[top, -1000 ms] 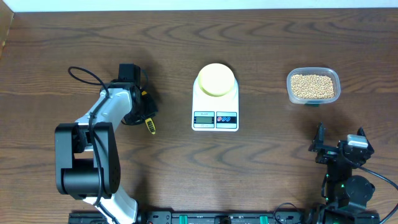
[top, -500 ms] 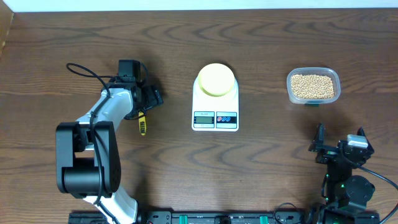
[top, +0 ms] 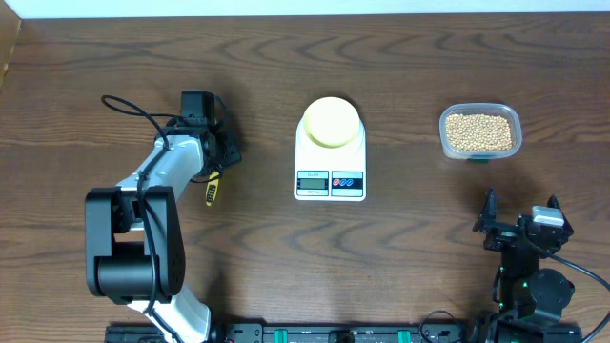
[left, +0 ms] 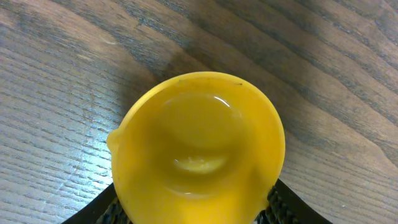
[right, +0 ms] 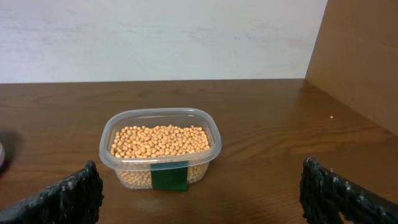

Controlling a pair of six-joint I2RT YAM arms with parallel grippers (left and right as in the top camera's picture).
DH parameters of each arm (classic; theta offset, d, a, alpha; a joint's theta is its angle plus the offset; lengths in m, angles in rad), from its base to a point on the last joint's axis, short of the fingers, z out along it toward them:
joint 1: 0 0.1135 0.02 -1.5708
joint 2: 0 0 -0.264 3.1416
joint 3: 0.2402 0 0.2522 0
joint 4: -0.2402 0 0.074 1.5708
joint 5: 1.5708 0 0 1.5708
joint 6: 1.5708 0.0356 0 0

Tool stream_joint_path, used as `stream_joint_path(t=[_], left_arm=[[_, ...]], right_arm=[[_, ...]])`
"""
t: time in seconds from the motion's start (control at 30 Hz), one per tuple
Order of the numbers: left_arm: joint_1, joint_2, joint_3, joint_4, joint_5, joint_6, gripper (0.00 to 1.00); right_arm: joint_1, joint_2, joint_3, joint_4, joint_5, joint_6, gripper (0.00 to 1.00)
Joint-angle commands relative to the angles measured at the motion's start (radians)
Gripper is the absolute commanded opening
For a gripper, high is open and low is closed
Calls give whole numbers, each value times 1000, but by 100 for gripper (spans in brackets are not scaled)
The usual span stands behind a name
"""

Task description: Scoop item into bowl and weigh 50g on scale

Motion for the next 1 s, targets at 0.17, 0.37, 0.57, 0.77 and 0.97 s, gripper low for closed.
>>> stream_joint_path(t=[0.17,0.37,0.57,0.77,0.97], left_arm=[[3,34,-27,-9,-9,16,29],[3,34,-27,-12,-9,16,34],[3,34,-27,-12,-9,16,58],[3,34,-27,-16,-9,17,74],[3,34,-27,-38,-9,18,62]], right_arm=[[3,-2,-1,-5,5,13,99],[3,-2,-1,-5,5,13,99],[3,-2,-1,-5,5,13,99],[3,-2,-1,-5,5,13,99],[3,-2,-1,-5,5,13,99]])
